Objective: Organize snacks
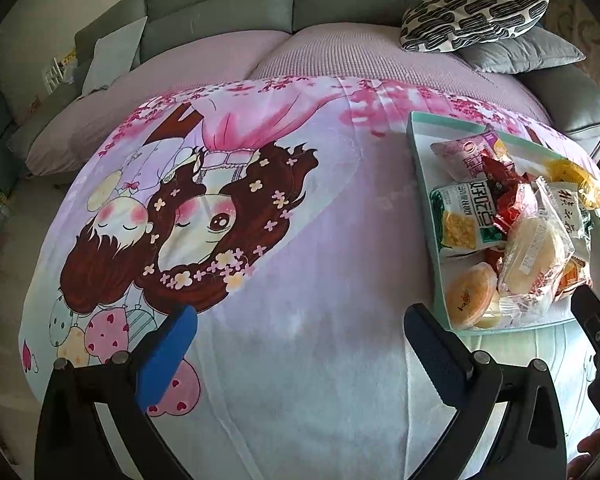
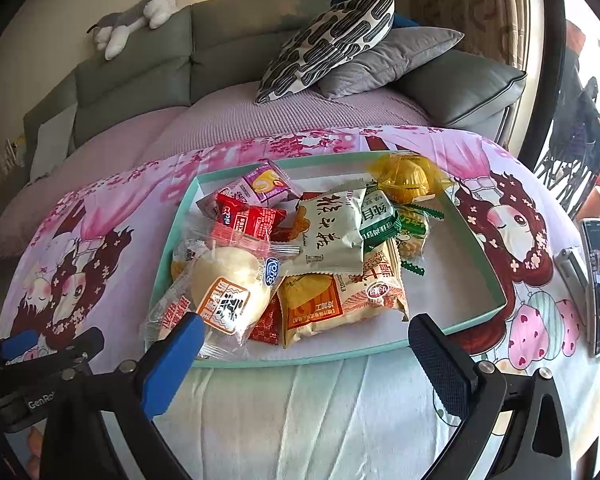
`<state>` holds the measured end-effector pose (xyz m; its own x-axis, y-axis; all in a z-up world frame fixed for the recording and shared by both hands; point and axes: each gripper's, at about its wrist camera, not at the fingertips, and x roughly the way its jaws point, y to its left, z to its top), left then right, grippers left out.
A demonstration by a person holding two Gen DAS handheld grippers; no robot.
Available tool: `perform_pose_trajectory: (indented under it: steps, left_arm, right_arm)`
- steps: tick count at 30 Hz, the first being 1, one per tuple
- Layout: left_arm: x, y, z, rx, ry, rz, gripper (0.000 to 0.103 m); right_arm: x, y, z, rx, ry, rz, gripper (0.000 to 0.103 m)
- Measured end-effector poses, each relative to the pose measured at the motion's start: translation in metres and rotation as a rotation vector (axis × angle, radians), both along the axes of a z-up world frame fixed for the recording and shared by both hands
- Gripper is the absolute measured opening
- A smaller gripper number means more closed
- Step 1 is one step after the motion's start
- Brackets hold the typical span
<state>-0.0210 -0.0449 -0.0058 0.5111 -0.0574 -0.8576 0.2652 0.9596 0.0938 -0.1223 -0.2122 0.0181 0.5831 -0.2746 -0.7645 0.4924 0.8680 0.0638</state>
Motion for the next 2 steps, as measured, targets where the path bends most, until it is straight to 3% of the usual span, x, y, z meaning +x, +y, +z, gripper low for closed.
perform_pose_trajectory:
  steps: [2]
  left_arm:
    - [0.0002, -0.0006, 0.0003, -0.01, 0.005, -0.005, 0.103]
  right_arm:
    - [-0.0001, -0.0004, 0.0, 0.0, 0.001, -0.001, 0.103]
